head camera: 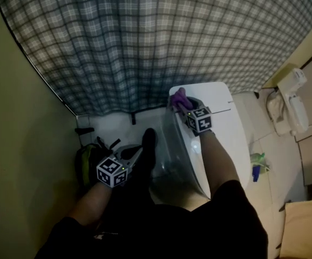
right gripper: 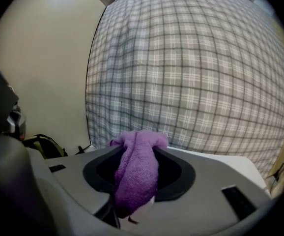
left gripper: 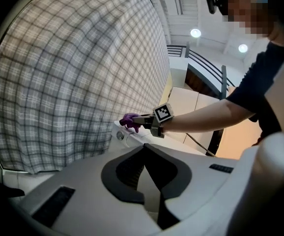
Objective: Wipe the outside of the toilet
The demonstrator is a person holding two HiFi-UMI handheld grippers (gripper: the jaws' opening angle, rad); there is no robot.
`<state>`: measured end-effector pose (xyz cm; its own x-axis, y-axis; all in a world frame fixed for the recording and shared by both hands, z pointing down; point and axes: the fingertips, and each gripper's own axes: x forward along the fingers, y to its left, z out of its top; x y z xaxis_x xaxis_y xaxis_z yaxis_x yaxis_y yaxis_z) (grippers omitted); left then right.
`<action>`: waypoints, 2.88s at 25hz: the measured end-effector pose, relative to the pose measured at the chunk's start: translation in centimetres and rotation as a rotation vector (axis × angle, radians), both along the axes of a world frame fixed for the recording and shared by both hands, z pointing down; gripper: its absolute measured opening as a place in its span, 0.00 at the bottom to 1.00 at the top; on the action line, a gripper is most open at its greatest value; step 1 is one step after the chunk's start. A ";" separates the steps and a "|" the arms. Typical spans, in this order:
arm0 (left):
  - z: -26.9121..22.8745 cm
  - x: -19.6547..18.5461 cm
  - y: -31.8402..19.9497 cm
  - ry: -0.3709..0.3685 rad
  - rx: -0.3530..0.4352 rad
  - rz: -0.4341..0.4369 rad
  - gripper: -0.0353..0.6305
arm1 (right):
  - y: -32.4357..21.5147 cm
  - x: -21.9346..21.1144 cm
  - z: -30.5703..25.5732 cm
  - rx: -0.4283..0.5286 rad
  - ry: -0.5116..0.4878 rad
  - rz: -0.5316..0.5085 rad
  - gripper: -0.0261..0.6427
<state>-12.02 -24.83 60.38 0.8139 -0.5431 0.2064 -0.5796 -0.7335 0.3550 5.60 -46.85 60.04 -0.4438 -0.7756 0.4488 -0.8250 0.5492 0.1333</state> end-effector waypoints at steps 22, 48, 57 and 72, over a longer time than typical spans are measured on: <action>-2.8 -3.4 1.4 -0.004 -0.010 0.007 0.06 | 1.4 0.3 2.1 -0.184 0.261 0.085 0.29; -9.8 14.4 18.3 -0.065 0.155 0.239 0.06 | 47.4 14.2 5.6 -0.310 0.347 0.035 0.26; -8.7 19.4 19.3 -0.059 0.158 0.323 0.06 | 52.1 18.1 5.9 -0.337 0.238 0.037 0.27; -9.2 11.2 3.3 -0.049 0.165 0.121 0.06 | 21.3 15.8 -6.2 -0.065 -0.029 0.115 0.27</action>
